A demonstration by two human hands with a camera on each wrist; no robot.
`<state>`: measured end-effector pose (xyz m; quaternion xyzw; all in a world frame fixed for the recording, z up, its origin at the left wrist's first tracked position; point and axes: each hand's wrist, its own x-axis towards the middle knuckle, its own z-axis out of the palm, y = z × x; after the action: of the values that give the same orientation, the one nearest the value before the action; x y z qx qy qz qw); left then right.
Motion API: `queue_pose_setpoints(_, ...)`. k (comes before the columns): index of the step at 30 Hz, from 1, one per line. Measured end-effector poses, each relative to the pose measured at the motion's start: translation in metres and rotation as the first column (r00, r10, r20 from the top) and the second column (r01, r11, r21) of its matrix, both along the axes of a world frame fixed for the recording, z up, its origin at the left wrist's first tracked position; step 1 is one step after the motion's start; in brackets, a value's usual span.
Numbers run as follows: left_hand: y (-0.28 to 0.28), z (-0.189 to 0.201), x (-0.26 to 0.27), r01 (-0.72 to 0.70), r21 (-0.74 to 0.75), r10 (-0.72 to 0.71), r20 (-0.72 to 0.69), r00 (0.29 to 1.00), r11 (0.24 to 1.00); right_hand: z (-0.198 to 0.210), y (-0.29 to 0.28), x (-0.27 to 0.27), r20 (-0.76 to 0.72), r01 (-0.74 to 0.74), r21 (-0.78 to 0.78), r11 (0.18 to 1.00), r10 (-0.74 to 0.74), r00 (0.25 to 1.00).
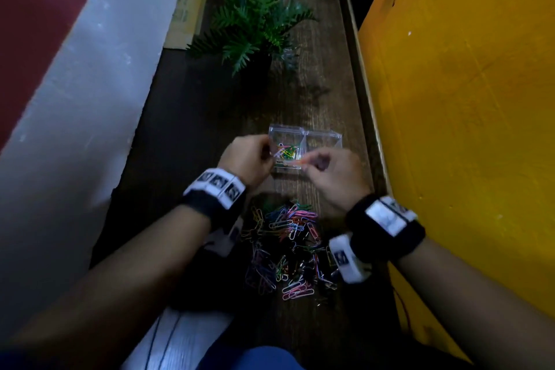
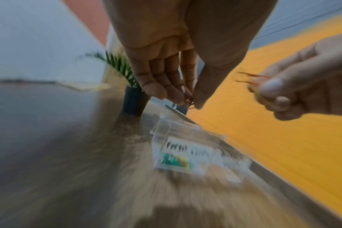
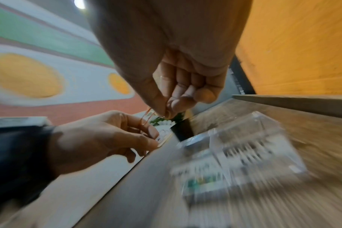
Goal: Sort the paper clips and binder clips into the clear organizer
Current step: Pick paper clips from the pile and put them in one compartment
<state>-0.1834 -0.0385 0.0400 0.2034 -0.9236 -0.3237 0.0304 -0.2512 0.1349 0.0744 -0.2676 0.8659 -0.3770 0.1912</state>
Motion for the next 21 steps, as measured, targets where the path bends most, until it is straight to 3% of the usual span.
queue_pose_setpoints(5,-0.004,-0.005,-0.053,-0.063,0.015,0.062,0.081,0.995,0.998,-0.016,-0.047,-0.051,-0.034,0.147,0.034,0.989,-0.146,0.989)
queue_pose_setpoints(9,-0.004,-0.009,-0.048,-0.069,0.022,0.066,0.125,0.99,0.997,-0.036,-0.06,-0.064,-0.037,0.123,0.177,0.976,-0.118,0.992)
queue_pose_setpoints(15,-0.015,-0.017,0.014,-0.159,0.112,0.145,0.127,0.981,0.981,-0.043,-0.03,-0.041,-0.055,0.082,0.173,0.982,-0.073,0.996)
queue_pose_setpoints(17,-0.013,-0.026,0.044,-0.153,0.127,0.134,0.146,0.98,0.98,-0.044,-0.009,-0.019,-0.004,0.074,0.121,0.99,-0.074,0.997)
queue_pose_setpoints(21,0.008,-0.045,0.104,-0.102,0.183,0.055,0.247,0.968,0.978,-0.056,0.042,0.043,0.006,-0.071,0.109,0.991,0.071,0.997)
